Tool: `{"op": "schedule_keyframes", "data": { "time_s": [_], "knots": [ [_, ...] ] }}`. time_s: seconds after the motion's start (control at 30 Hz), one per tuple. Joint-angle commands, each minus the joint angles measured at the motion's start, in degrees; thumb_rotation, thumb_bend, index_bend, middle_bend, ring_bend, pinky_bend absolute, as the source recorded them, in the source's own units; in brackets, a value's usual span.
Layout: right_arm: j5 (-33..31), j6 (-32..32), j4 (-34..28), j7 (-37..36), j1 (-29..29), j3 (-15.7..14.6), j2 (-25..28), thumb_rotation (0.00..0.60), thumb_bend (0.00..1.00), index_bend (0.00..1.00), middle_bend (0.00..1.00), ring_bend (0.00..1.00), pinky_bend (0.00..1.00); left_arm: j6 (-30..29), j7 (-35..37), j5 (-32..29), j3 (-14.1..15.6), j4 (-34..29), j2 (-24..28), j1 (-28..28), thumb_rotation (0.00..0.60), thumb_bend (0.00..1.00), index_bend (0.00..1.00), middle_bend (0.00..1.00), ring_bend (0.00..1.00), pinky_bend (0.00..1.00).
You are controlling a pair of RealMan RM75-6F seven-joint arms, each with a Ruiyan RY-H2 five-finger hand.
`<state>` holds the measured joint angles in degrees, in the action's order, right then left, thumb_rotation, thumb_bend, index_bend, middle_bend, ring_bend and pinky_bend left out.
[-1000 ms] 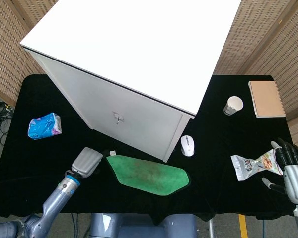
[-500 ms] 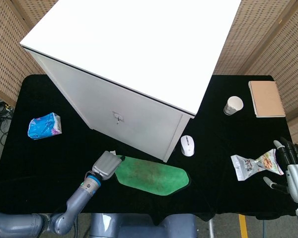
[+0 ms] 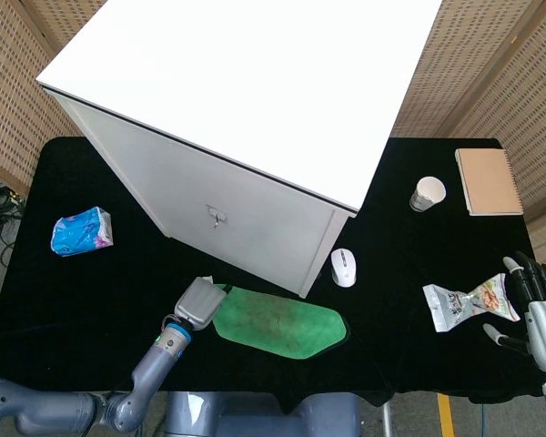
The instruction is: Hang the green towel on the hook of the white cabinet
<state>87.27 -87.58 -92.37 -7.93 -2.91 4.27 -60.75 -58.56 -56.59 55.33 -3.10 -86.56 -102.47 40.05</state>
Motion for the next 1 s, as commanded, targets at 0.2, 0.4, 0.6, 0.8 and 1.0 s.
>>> {"op": "schedule_keyframes", "data": {
  "time_s": [0.2,0.4,0.6,0.8,1.0],
  "knots": [
    [0.26,0.30,-0.14,-0.67,-0.11,-0.18,0.09,0.600,0.09,0.03,0.00,0.00,0.00,-2.06,2.74,1.88,0.10,3.92,-3.22,0.04,0.600,0.14,0.23,0.81,0.65,0.58],
    [0.32,0.32,-0.23,-0.50,-0.15,-0.19,0.05,0.600,0.09,0.03,0.00,0.00,0.00,-1.99,2.60,0.62,0.04,5.56,-4.58,0.07,0.600,0.16,0.26,0.81,0.65,0.58],
    [0.16,0.28,-0.12,-0.62,-0.11,-0.12,-0.02,0.600,0.09,0.03,0.00,0.00,0.00,-2.57,2.88,1.33,0.63,4.99,-4.54,0.00,0.600,0.38,0.52,0.81,0.65,0.58],
    [0.33,0.04,-0.16,-0.66,-0.03,-0.14,0.02,0.600,0.09,0.03,0.00,0.00,0.00,-5.19,5.44,6.13,1.73,1.78,-2.03,-0.90,0.600,0.49,0.62,0.81,0.65,0.58],
    [0.32,0.03,-0.21,-0.42,-0.03,-0.13,-0.03,0.600,0.09,0.03,0.00,0.00,0.00,-9.32,9.64,15.49,4.47,-2.53,4.28,-2.48,0.600,0.49,0.65,0.81,0.65,0.58]
  ]
}}
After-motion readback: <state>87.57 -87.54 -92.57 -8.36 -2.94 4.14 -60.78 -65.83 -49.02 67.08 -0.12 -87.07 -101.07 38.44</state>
